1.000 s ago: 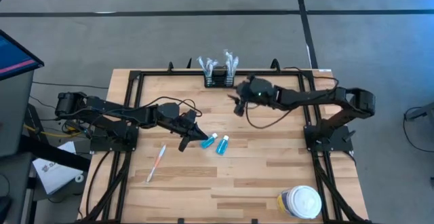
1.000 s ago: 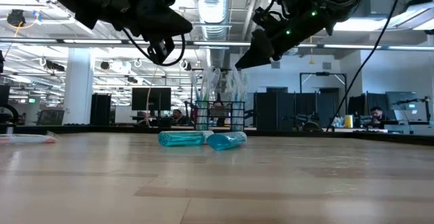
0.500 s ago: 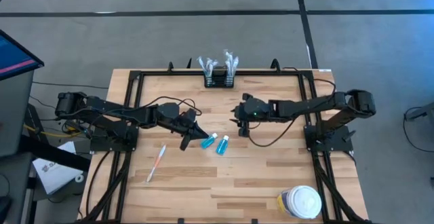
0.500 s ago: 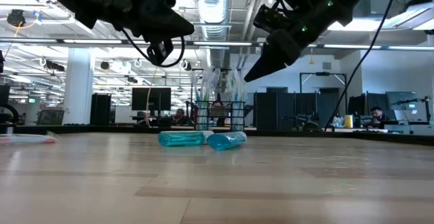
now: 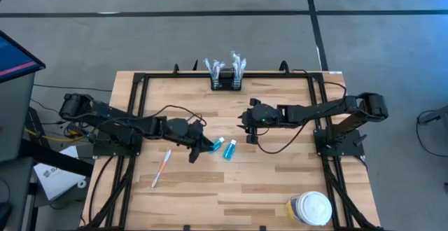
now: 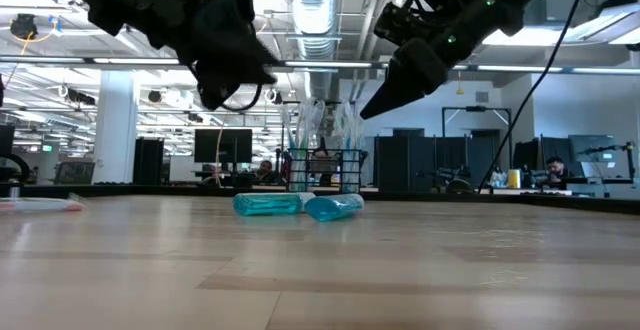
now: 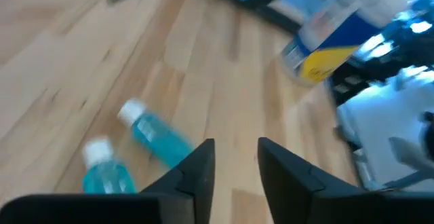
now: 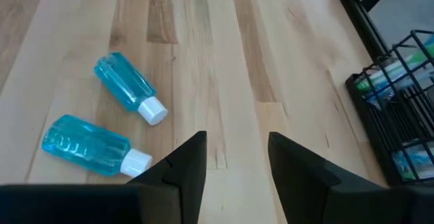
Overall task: Pick & Place toothbrushing station
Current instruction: Put the left blue mouthwash into the black wire organizer
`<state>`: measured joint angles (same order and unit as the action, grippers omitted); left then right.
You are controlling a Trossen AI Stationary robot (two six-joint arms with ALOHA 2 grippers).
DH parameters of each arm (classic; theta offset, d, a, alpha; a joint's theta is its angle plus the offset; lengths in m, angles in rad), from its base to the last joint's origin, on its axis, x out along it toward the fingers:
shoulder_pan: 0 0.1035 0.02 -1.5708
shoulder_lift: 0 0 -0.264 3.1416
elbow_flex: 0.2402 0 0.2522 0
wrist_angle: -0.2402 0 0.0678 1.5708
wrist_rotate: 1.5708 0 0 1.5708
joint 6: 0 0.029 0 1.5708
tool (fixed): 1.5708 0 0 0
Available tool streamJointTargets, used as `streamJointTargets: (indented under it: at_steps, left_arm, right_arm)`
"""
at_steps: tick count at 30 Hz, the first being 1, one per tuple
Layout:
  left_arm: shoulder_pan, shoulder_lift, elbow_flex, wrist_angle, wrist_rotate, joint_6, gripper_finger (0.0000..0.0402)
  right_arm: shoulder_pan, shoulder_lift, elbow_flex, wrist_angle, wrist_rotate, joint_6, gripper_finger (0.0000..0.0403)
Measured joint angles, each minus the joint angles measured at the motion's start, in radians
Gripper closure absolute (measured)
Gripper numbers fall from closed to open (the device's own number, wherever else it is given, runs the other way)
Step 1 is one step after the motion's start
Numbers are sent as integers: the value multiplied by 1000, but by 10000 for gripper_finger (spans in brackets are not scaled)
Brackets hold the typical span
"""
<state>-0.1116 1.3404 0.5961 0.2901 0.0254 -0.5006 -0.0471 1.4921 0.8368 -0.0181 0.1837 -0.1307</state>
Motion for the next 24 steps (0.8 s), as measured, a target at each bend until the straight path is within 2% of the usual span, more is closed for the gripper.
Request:
streamJointTargets:
  at_steps: [2, 6, 14, 24]
  left_arm:
    - [-11, 27, -3, -27, -35, -37, 285]
    - [-19, 105, -3, -24, -42, -86, 274]
    - [-13, 235, 58, -33, -42, -83, 282]
    - [62, 257, 118, -254, -103, -39, 290]
  right_arm:
    - [0, 0, 0, 0, 0, 0, 258]
    - [2, 0, 0, -1, 0, 0, 262]
    - [2, 0, 1, -10, 0, 25, 268]
    - [2, 0, 1, -35, 0, 26, 270]
